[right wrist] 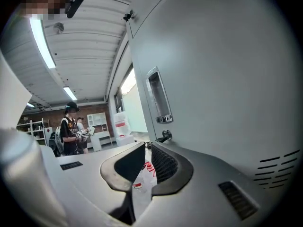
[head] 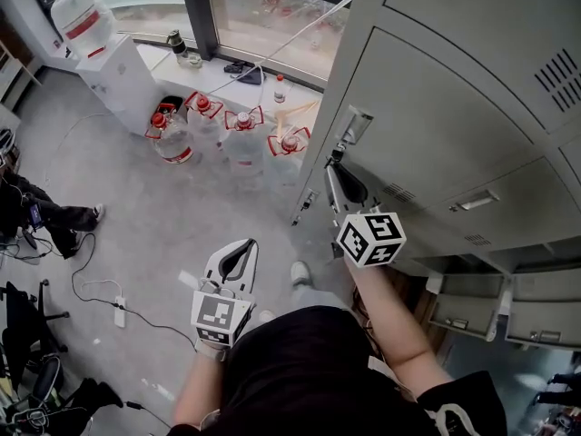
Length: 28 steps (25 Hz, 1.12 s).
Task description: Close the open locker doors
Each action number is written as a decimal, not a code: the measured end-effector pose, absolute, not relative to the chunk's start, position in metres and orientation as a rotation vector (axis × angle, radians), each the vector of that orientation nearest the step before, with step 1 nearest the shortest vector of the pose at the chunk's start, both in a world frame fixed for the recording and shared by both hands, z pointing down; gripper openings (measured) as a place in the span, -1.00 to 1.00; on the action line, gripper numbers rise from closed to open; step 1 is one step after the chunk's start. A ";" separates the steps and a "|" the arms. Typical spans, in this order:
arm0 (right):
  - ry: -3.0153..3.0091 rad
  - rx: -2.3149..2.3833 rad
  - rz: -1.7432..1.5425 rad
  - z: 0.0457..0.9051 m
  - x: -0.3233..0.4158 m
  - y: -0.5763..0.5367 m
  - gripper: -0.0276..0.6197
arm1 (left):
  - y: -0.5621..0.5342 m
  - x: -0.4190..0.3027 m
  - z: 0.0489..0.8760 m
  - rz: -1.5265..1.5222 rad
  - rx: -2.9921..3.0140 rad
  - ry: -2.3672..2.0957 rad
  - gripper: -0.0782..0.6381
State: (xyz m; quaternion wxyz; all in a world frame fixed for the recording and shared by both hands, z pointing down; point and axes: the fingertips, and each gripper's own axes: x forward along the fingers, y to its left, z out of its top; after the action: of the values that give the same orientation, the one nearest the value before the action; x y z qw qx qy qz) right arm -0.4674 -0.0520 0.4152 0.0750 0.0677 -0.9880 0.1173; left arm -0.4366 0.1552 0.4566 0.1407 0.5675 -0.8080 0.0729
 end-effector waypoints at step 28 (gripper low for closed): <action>-2.900 0.313 0.321 0.431 -0.370 -0.002 -0.72 | 0.185 -0.384 0.452 0.194 1.770 -2.280 -0.72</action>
State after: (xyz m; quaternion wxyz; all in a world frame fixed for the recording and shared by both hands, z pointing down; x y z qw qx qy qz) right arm -0.3698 -0.0020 0.4313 0.1036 0.1061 -0.9830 0.1088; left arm -0.3837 0.1848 0.4521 0.1240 0.6072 -0.7820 0.0664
